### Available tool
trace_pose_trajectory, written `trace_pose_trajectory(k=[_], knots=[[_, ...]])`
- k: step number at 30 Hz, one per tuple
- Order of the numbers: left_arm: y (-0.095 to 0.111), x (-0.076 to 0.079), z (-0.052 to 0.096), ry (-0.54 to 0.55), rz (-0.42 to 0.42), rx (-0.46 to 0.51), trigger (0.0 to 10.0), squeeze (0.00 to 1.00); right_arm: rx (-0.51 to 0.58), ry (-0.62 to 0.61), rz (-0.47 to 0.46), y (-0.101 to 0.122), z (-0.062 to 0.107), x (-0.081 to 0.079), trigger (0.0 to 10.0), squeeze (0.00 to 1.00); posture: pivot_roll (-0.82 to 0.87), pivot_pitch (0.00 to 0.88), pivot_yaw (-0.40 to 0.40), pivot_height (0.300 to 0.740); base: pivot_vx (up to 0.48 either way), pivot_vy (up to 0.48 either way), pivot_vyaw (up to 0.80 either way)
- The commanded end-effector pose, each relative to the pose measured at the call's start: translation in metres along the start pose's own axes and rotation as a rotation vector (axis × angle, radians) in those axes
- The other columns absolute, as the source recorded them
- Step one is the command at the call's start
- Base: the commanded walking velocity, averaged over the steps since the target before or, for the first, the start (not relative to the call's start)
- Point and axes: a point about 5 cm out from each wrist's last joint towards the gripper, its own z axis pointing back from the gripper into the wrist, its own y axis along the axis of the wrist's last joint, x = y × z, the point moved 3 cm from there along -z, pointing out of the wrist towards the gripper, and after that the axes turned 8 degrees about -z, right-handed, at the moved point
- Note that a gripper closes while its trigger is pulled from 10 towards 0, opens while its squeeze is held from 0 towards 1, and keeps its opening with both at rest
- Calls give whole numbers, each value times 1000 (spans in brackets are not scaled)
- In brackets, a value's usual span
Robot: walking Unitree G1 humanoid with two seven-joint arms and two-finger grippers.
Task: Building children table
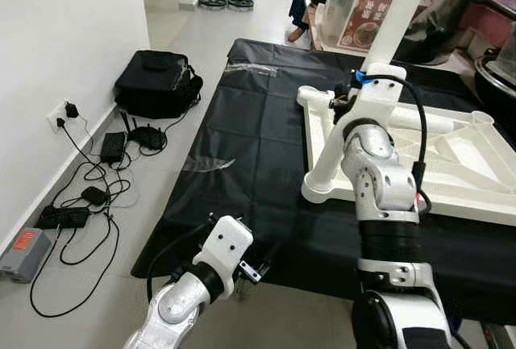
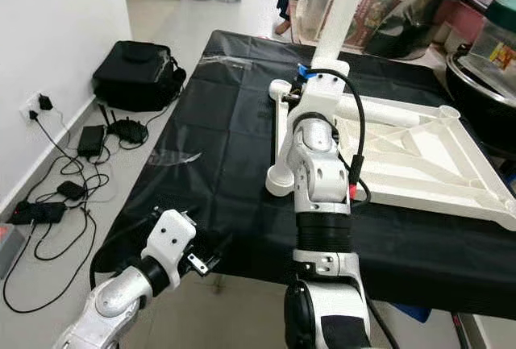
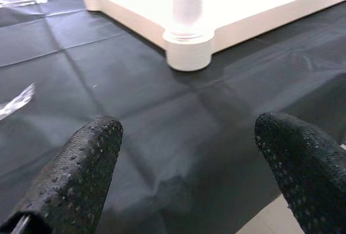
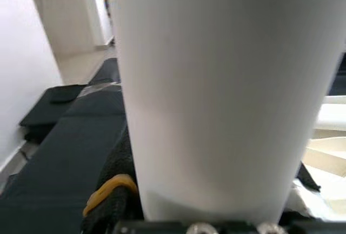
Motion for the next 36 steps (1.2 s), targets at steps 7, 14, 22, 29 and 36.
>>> trace_pose_trajectory(k=[7,14,22,29,36], knots=[[-3,5,0,-21,5,-11,10000,0,-53,354,33,-13,-1,-40,10000,1000,119,41,-112,740,0,0,0],[-3,5,-1,-19,2,-9,10000,0,-155,945,82,-8,37,-63,10000,1000,121,40,-117,740,0,0,0],[-3,5,-1,-21,2,-8,10000,0,-266,1236,101,-11,68,-54,10000,1000,122,31,-116,740,0,0,0],[-3,6,-1,-21,0,-7,10000,0,-348,1487,-1,-4,83,-49,10000,1000,126,34,-119,740,0,0,0],[-3,6,-1,-20,6,-10,10000,0,-368,1515,58,-9,81,-46,0,0,127,38,-119,740,0,0,0]])
